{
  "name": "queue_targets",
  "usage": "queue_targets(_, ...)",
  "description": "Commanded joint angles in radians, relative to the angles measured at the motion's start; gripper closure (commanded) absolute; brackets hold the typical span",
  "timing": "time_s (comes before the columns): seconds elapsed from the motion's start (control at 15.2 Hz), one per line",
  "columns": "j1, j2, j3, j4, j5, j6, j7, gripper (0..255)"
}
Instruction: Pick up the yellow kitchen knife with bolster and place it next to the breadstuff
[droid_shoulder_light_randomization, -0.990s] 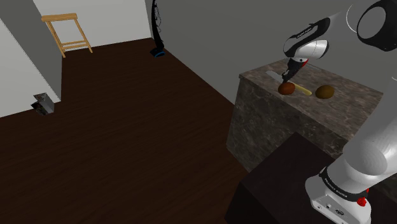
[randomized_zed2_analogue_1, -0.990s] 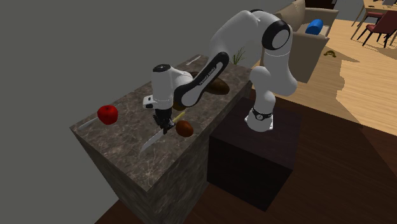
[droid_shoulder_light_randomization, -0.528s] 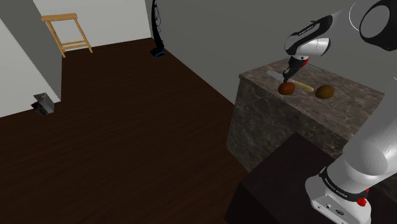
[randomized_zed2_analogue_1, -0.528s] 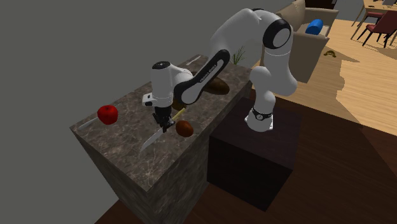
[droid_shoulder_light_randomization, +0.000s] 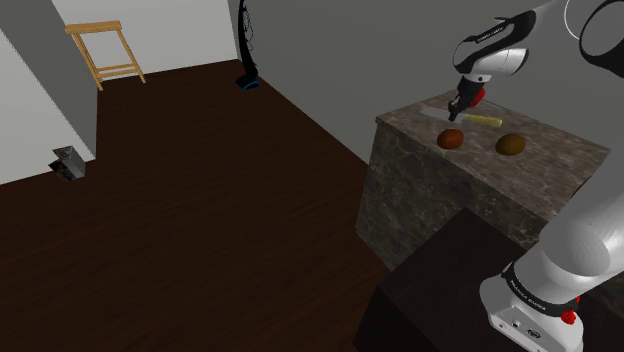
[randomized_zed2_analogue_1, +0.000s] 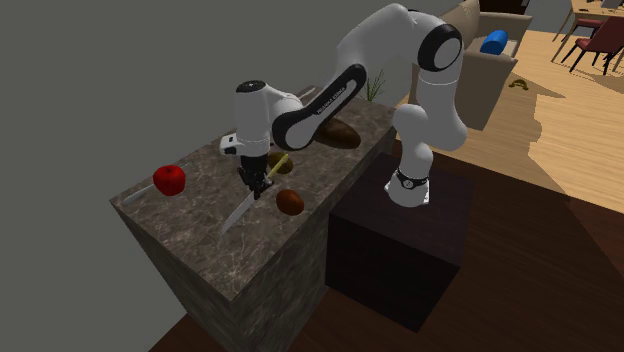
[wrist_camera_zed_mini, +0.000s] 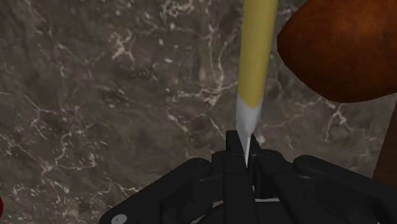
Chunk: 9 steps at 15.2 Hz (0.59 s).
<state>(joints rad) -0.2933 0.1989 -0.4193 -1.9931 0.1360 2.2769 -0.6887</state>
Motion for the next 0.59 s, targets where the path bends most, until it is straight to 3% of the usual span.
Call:
queue_targets(0.0, 0.002, -0.015, -0.003, 0.009, -0.01, -0.023, 0.006, 255)
queue_targets(0.53, 0.008, -0.06, -0.009, 0.067, -0.039, -0.12, 0.028, 255)
